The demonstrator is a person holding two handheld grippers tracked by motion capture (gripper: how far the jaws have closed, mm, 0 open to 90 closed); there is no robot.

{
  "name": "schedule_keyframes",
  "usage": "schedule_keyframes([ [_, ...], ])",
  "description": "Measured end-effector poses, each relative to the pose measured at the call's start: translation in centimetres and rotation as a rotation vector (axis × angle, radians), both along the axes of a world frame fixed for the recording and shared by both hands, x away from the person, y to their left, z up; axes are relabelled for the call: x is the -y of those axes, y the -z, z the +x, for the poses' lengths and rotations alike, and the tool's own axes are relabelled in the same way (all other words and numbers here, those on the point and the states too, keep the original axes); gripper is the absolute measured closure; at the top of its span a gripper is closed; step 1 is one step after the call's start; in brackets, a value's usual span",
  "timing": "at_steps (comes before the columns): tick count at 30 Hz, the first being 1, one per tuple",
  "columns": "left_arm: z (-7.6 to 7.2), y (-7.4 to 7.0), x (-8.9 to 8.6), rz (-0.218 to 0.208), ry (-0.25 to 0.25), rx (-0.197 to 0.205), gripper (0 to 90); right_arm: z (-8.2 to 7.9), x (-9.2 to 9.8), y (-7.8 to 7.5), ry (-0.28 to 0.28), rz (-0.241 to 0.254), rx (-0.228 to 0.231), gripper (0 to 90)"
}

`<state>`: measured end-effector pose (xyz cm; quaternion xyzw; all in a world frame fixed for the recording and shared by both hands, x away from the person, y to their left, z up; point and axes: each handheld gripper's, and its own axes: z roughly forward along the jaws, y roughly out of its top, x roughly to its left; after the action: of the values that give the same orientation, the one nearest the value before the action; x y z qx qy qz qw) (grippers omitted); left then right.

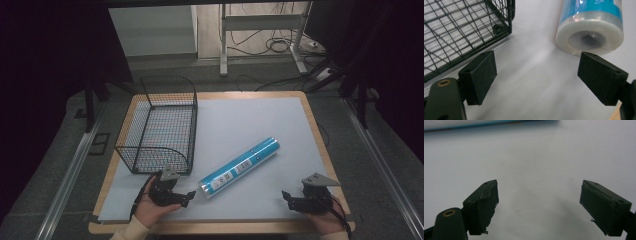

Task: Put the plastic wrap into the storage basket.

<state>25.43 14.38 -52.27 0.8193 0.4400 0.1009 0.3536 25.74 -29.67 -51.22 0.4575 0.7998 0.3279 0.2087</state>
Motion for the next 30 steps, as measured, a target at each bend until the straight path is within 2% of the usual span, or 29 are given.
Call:
schedule_keyframes([
  [6, 0.2, 0.0, 0.3, 0.0, -0.024, -0.003, 15.2, 0.1, 0.3, 0.3, -0.014, -0.016, -0.007, 15.8],
  [13, 0.1, -0.7, -0.2, -0.009, -0.034, -0.008, 14.7, -0.5, 0.1, 0.1, -0.032, -0.022, -0.001, 15.8],
  [19, -0.2, -1.5, -0.1, -0.027, -0.028, -0.004, 14.6, -0.4, 0.0, 0.0, -0.036, -0.029, 0.01, 15.7],
  [24, -0.5, -2.2, -0.1, -0.021, -0.015, 0.007, 14.5, -0.2, -0.1, -0.1, -0.027, -0.044, 0.019, 15.1],
  [30, -0.9, -3.6, 0.4, -0.012, 0.01, 0.028, 14.4, -0.1, 0.2, -0.2, -0.014, -0.037, 0.021, 15.1],
])
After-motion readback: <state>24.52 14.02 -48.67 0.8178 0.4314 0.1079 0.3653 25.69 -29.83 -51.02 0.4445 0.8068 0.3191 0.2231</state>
